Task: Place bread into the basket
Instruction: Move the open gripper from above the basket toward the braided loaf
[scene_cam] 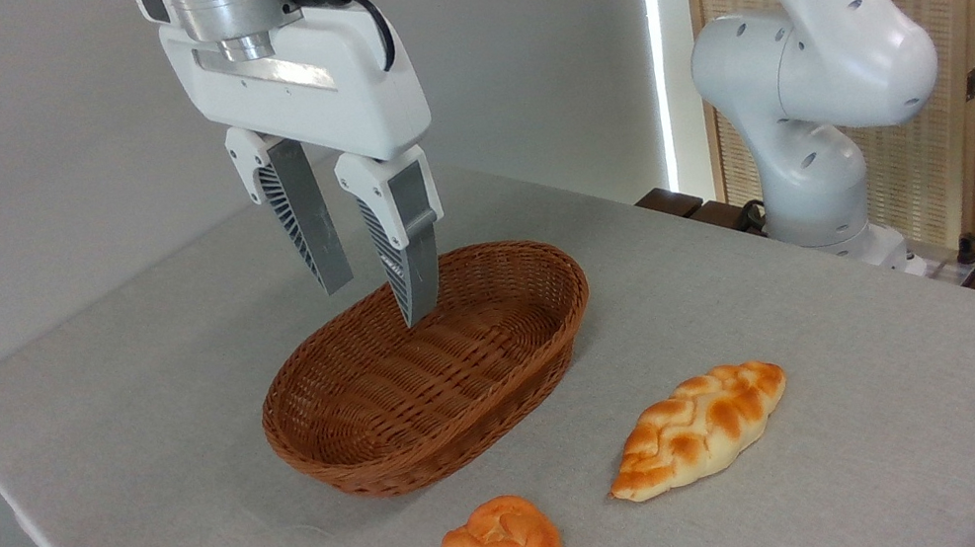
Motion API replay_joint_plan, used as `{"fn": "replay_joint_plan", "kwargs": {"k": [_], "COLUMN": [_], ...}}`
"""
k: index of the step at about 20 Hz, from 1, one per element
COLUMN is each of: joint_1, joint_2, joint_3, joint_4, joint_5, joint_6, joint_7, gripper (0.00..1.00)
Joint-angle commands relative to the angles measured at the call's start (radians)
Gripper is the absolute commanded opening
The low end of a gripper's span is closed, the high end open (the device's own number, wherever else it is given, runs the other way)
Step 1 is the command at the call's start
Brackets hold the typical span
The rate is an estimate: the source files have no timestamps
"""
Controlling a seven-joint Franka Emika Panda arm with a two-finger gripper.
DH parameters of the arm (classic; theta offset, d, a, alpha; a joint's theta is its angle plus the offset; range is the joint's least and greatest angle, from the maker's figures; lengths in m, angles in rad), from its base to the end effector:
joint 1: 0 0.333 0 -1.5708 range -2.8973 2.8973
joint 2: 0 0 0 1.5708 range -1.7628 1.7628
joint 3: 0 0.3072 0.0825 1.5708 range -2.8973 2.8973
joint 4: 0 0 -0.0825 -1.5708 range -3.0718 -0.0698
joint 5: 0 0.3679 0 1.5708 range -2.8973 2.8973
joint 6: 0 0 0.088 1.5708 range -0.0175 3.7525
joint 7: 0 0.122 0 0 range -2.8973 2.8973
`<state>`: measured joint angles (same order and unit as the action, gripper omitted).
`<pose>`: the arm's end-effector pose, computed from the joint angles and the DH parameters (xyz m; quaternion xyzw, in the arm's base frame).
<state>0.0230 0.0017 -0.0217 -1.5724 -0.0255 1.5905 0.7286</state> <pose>0.5412 -0.0024 0.6008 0.9345 -0.3555 0.0122 0.0090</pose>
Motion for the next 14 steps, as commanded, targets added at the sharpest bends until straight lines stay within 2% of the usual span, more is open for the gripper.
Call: {"fn": "replay_joint_plan", "kwargs": {"k": [1,7,12,14], "joint_1": [-0.003,0.034,0.034,0.034], "joint_2": [-0.034,-0.124,-0.184,-0.233], "joint_3": [0.028,0.078,0.154,0.186], "joint_4": [-0.049,-0.17,-0.274,-0.343], "joint_5": [0.01,0.012,0.012,0.012], "joint_6": [0.006,0.008,0.013,0.013], "joint_7": [0.017,0.172,0.304,0.403], "gripper": [1.0,1.0,1.0,1.0]}}
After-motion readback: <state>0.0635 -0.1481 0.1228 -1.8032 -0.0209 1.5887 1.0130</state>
